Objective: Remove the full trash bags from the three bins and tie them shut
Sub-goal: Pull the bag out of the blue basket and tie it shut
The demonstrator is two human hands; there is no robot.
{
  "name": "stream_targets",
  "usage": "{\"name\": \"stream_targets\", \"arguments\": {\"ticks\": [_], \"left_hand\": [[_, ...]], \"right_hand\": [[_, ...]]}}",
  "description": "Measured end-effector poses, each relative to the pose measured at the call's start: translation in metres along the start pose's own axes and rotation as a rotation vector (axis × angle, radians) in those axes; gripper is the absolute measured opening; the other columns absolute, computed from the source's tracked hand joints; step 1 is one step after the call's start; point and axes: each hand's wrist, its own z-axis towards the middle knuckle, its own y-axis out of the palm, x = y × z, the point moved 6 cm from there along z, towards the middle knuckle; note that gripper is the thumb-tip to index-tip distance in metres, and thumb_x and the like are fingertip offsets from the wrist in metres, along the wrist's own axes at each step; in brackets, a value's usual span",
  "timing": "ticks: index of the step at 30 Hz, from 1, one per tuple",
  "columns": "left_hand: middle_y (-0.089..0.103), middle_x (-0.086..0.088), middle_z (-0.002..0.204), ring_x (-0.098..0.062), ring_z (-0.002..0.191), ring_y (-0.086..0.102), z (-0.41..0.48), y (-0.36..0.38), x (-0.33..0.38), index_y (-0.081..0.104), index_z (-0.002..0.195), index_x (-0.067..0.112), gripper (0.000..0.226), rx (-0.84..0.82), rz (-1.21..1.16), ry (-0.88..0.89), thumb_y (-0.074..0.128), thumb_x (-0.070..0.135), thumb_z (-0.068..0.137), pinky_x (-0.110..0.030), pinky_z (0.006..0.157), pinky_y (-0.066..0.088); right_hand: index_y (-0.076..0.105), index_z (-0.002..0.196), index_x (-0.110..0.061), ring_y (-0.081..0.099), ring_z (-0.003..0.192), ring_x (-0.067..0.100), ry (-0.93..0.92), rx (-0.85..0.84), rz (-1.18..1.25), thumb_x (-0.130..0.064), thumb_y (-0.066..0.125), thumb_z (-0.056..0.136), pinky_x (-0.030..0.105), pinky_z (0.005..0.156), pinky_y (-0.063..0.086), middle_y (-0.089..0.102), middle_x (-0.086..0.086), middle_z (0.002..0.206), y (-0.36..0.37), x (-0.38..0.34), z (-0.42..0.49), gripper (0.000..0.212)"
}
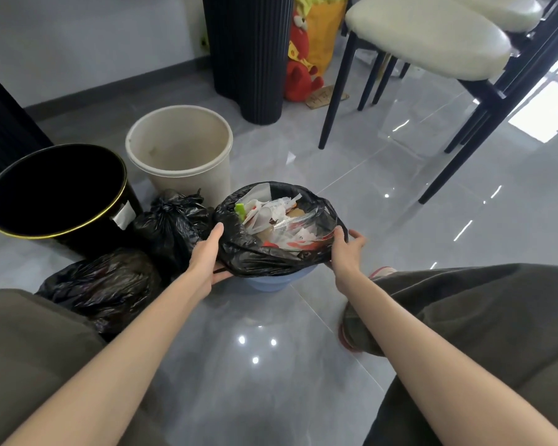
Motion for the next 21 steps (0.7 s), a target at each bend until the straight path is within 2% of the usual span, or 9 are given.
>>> {"name": "stream_targets", "arguments": {"ticks": [5,7,9,11,13,15,17,18,21], "left_hand": [[0.064,-0.004,0.103,-0.015,0.081,0.060,0.008,-0.003,0.015,0.058,0.104,0.018,0.012,0.098,0.050,0.142,0.052,0.021,0.095,-0.027,0.062,0.051],[0.063,-0.002,0.101,-0.019,0.091,0.061,0.009,-0.007,0.027,0.058,0.098,0.020,0.010,0.137,0.058,0.215,0.048,0.020,0.096,-0.031,0.069,0.054],[0.065,0.000,0.102,-0.022,0.098,0.063,0.008,-0.011,0.040,0.059,0.097,0.023,0.013,0.159,0.096,0.322,0.046,0.022,0.097,-0.039,0.077,0.057],[0.064,0.005,0.096,-0.018,0.087,0.065,0.007,-0.012,0.052,0.057,0.099,0.031,0.014,0.170,0.167,0.448,0.045,0.024,0.096,-0.038,0.071,0.059],[0.057,0.007,0.084,-0.014,0.063,0.058,0.002,-0.011,0.060,0.050,0.111,0.037,0.023,0.181,0.224,0.515,0.044,0.021,0.097,-0.026,0.051,0.056],[0.056,0.006,0.080,-0.016,0.062,0.058,0.004,-0.013,0.060,0.053,0.114,0.036,0.026,0.203,0.258,0.512,0.047,0.020,0.094,-0.026,0.050,0.056],[0.063,0.006,0.090,-0.019,0.084,0.064,0.009,-0.013,0.058,0.060,0.102,0.031,0.016,0.183,0.275,0.447,0.056,0.030,0.087,-0.038,0.072,0.059],[0.065,0.004,0.100,-0.019,0.094,0.063,0.012,-0.013,0.057,0.060,0.104,0.029,0.023,0.162,0.258,0.392,0.061,0.037,0.083,-0.040,0.079,0.057],[0.057,0.001,0.126,-0.021,0.114,0.056,0.018,-0.010,0.062,0.050,0.128,0.021,0.071,0.167,0.238,0.263,0.065,0.061,0.071,-0.042,0.093,0.051]], "right_hand": [[0.055,0.120,-0.012,0.062,0.100,0.022,0.019,0.044,0.017,-0.015,0.058,0.086,0.038,0.089,0.054,0.064,0.009,0.115,-0.004,-0.009,0.017,0.034],[0.058,0.114,-0.014,0.059,0.094,0.016,-0.098,0.144,0.023,-0.007,0.056,0.087,0.028,0.085,0.052,0.063,0.000,0.109,-0.012,-0.027,0.014,0.028],[0.062,0.108,-0.017,0.053,0.080,0.009,-0.285,0.210,-0.003,-0.003,0.055,0.086,0.014,0.070,0.043,0.061,-0.004,0.101,-0.016,-0.052,0.001,0.027],[0.063,0.102,-0.021,0.047,0.066,0.004,-0.471,0.201,-0.077,0.000,0.054,0.083,0.013,0.063,0.039,0.063,-0.007,0.097,-0.011,-0.073,-0.016,0.030],[0.062,0.097,-0.024,0.045,0.061,0.004,-0.586,0.174,-0.174,0.001,0.051,0.081,0.015,0.063,0.038,0.065,-0.010,0.095,-0.004,-0.085,-0.027,0.032],[0.059,0.097,-0.023,0.051,0.073,0.008,-0.610,0.148,-0.275,-0.003,0.050,0.082,0.021,0.069,0.041,0.063,-0.011,0.098,0.000,-0.088,-0.031,0.027],[0.058,0.102,-0.021,0.052,0.094,0.014,-0.616,0.123,-0.422,-0.010,0.052,0.082,0.030,0.079,0.045,0.060,-0.008,0.105,0.004,-0.090,-0.028,0.024],[0.057,0.106,-0.020,0.048,0.103,0.017,-0.625,0.110,-0.519,-0.015,0.053,0.082,0.032,0.084,0.044,0.058,-0.005,0.110,0.007,-0.090,-0.025,0.026],[0.052,0.124,-0.018,0.039,0.118,0.025,-0.665,0.067,-0.749,-0.031,0.053,0.086,0.035,0.096,0.038,0.050,0.003,0.129,0.018,-0.096,-0.018,0.040]]}}
